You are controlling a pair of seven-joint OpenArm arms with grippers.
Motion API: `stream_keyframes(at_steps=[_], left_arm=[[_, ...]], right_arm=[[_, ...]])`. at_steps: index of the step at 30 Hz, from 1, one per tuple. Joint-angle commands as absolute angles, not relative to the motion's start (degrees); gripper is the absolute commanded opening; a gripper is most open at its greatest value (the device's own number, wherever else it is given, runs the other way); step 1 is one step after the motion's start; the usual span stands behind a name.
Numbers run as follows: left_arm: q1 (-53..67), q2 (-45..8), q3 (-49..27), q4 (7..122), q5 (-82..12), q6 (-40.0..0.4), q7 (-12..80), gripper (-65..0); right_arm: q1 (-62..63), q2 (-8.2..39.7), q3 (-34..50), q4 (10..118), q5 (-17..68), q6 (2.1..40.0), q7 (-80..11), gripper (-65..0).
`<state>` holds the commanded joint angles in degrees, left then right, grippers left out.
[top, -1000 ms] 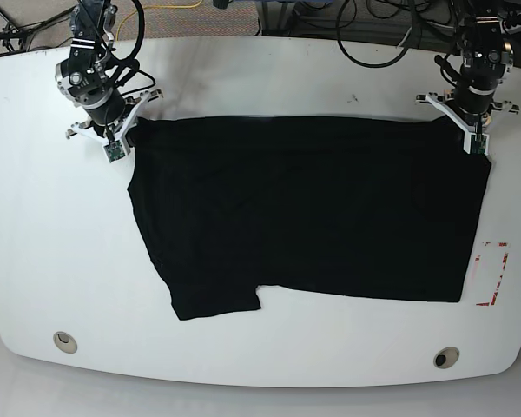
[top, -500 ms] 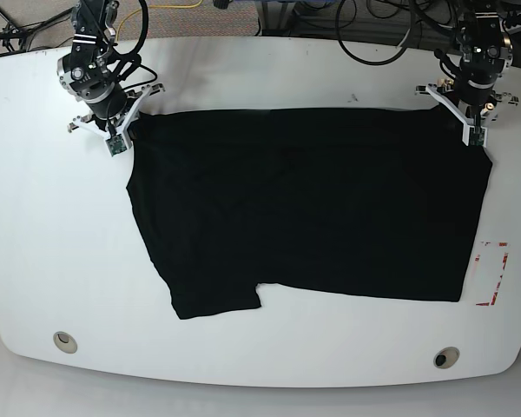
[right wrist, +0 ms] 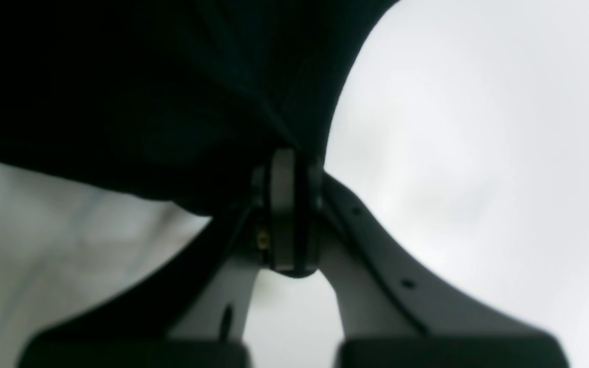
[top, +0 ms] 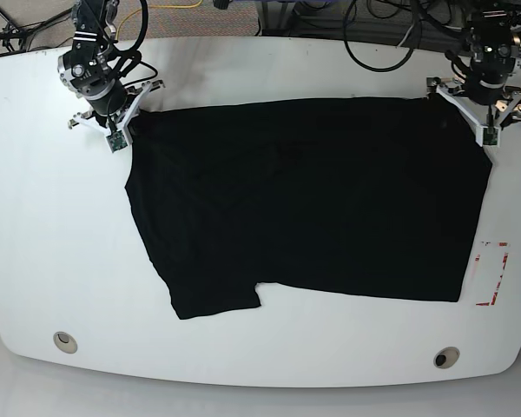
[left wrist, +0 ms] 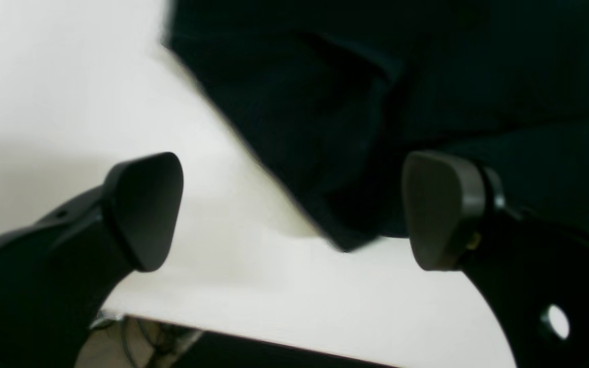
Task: Fold the T-shirt properly
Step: 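Release the left gripper and move it along the shirt edge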
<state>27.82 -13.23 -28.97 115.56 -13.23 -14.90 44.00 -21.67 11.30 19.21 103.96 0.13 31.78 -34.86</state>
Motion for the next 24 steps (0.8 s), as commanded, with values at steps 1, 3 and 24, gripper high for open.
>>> stream_keyframes(at_steps=[1, 3, 24], left_arm=[[26.42, -13.05, -30.99, 115.47, -15.08, -16.75, 44.09, 0.0], [24.66, -12.97, -33.01, 115.30, -17.19, -17.71, 44.09, 0.0], [12.00, -12.35, -21.14, 109.93, -8.84, -13.49, 52.97, 0.0]], right_arm=[[-21.67, 11.30, 19.21, 103.96, 0.13, 31.78, -34.77, -65.0], [-21.85, 11.30, 19.21, 103.96, 0.13, 31.78, -34.77, -65.0], [-21.76, 7.96, 19.21, 101.23, -0.13, 31.78, -31.60, -65.0]])
